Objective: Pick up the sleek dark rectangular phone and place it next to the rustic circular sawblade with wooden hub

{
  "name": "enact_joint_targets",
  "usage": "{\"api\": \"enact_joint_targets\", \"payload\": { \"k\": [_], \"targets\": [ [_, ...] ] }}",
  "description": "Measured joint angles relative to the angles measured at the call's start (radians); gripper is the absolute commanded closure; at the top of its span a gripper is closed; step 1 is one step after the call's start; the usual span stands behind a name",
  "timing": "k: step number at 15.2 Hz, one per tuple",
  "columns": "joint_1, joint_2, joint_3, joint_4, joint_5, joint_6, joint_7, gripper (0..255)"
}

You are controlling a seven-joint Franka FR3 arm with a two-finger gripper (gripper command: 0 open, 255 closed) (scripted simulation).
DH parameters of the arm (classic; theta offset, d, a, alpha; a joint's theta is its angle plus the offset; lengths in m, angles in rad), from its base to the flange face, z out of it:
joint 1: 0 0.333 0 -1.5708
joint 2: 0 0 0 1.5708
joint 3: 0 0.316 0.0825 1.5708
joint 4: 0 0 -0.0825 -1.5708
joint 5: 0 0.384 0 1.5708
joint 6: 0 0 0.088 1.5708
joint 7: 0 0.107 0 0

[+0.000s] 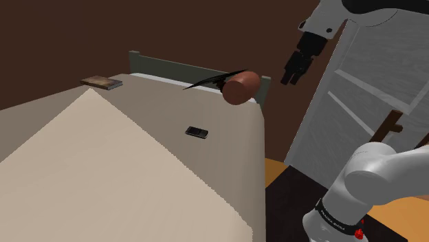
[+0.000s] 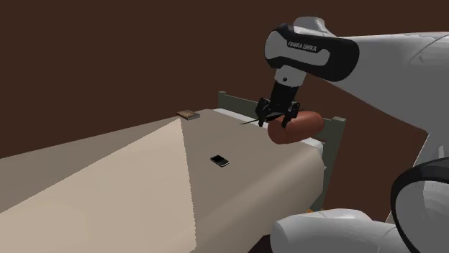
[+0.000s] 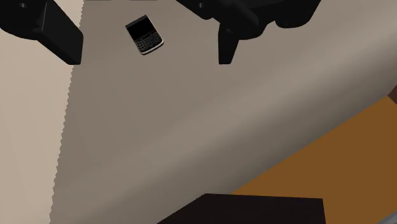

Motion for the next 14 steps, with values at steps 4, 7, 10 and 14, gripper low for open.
{"api": "enact_joint_targets", "payload": {
  "k": [4, 7, 10, 14],
  "targets": [
    [0.011, 0.049, 0.018, -0.023, 0.003, 0.062, -0.004, 0],
    [0.025, 0.131, 0.038, -0.029, 0.005, 0.138, -0.013, 0],
    [0.038, 0.218, 0.057, -0.030, 0.003, 0.213, -0.021, 0],
    [0.057, 0.348, 0.092, -0.017, 0.002, 0.315, -0.019, 0]
  ]
}}
